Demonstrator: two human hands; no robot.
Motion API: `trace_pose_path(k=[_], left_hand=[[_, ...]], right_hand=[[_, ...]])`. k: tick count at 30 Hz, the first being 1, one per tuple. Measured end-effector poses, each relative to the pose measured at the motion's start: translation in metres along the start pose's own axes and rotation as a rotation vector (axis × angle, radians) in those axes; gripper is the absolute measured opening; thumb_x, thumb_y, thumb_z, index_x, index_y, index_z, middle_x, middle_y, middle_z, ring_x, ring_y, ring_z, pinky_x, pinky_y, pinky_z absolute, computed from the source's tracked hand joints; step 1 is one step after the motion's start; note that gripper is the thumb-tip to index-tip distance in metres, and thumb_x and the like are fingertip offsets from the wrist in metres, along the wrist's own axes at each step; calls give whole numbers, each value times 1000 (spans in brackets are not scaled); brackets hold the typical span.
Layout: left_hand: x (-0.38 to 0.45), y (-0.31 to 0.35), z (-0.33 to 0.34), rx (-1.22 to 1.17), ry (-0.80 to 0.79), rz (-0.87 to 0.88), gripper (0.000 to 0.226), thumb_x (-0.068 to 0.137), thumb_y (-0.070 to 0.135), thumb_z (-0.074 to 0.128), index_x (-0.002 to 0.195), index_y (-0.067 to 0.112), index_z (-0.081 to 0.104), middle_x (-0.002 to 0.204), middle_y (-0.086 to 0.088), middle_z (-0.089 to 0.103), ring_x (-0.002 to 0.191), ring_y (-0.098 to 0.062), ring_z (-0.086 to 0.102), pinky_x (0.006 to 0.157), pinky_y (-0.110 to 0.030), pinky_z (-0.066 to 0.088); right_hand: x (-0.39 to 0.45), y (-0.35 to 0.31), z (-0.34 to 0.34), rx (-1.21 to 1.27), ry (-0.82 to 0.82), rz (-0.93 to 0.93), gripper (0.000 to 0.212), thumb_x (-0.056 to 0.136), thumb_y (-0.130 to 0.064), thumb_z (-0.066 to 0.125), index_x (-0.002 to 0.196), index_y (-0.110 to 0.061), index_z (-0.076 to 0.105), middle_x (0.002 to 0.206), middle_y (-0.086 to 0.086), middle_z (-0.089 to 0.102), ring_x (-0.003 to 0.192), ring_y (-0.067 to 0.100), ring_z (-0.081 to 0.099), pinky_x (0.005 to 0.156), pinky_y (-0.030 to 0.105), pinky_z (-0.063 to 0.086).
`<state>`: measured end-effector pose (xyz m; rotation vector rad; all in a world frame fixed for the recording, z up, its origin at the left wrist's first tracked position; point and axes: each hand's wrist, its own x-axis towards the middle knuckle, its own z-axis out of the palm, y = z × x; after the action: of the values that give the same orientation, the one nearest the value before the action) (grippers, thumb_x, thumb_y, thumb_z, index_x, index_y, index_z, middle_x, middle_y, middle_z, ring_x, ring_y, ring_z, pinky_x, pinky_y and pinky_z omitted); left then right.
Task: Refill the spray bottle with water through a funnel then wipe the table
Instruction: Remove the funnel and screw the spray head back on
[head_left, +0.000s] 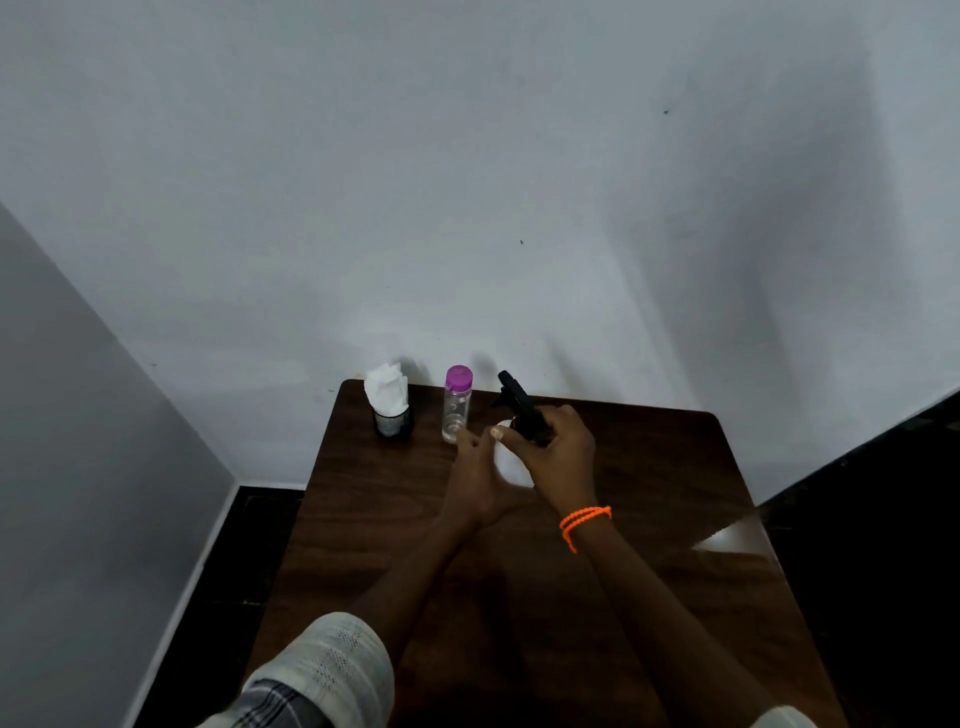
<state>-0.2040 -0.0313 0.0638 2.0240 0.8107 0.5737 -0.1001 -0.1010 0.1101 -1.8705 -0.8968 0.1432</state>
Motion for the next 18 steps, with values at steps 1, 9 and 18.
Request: trace_pose_path(k=[1,9,18], left_hand=[[0,0,0,0,-2,5,89,61,45,86,137,17,51,119,5,39,113,-18,53,99,-34,51],[1,2,-4,-13,-25,-4,76,66,28,92,132,9,58,117,5,47,111,-17,51,96,-31,48],[8,-6,-8,8,-24,9,84,61,31,95,132,15,54,110,6,36,110,-24,55,91,-36,53]], right_hand=[[1,0,1,-16,12,12,33,66,-41,93,80,-24,68,79,-5,58,72,6,59,61,14,45],[0,4,6,-11,-41,29,42,65,-45,90,89,-25,62,90,-4,62,81,7,63,70,22,50],[3,7,2,60,-82,24,24,76,-27,88,94,-18,74,90,-7,67,84,4,66,76,24,52]])
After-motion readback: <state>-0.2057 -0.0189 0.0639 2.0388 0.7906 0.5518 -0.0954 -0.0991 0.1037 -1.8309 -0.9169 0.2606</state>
